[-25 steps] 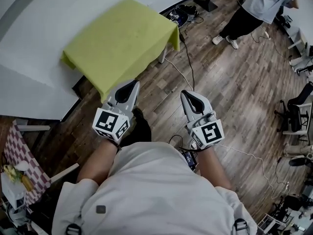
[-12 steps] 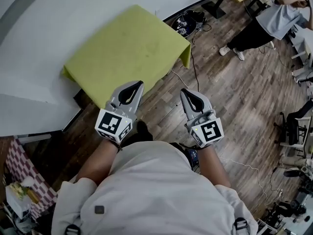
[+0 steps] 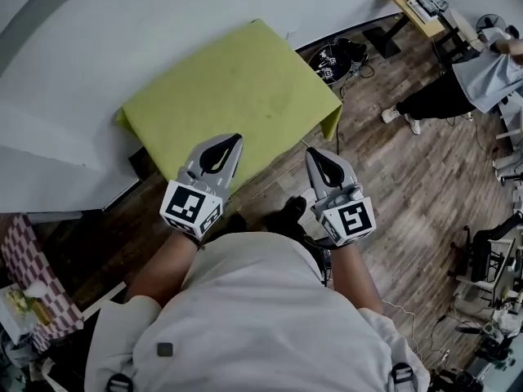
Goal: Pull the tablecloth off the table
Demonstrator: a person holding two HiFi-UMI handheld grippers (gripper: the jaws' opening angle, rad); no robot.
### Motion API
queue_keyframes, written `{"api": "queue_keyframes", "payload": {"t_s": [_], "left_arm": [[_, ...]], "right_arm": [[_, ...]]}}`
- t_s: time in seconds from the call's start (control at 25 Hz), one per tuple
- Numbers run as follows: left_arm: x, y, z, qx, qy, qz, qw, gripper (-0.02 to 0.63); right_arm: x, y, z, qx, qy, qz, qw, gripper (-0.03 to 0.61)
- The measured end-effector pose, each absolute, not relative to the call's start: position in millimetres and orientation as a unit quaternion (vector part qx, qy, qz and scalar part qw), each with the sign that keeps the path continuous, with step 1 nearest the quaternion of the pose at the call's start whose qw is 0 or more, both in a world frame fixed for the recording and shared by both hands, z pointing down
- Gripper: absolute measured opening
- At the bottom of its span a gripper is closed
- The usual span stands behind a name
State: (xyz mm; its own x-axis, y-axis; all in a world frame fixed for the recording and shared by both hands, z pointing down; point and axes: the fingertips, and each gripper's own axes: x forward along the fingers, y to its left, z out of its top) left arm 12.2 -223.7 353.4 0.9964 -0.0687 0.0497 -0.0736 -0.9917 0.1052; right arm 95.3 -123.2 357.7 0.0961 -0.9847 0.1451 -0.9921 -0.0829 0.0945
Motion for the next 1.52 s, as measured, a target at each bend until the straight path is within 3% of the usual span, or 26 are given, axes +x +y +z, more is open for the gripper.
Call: {"api": "queue_keyframes", "payload": {"t_s": [0.52,1.08,1.52], "left_arm": [[64,-280,348,0.980,-0.193,0.027,0.041,0.003],[118,-278,348,0.929,-0.369,0.031,0.029,0.003],[80,-282,483,0.884,-0.426,0.150,0.118,0.025]], "right_arm": [[181,-208,357,0.634,-0.771,0.012,0.058,0.011],[279,-228,358,0.500,-0.862,0.004,0.082,0.011],[280,-257,460,0.444,-0.880,0.082,0.146,0.033]]}}
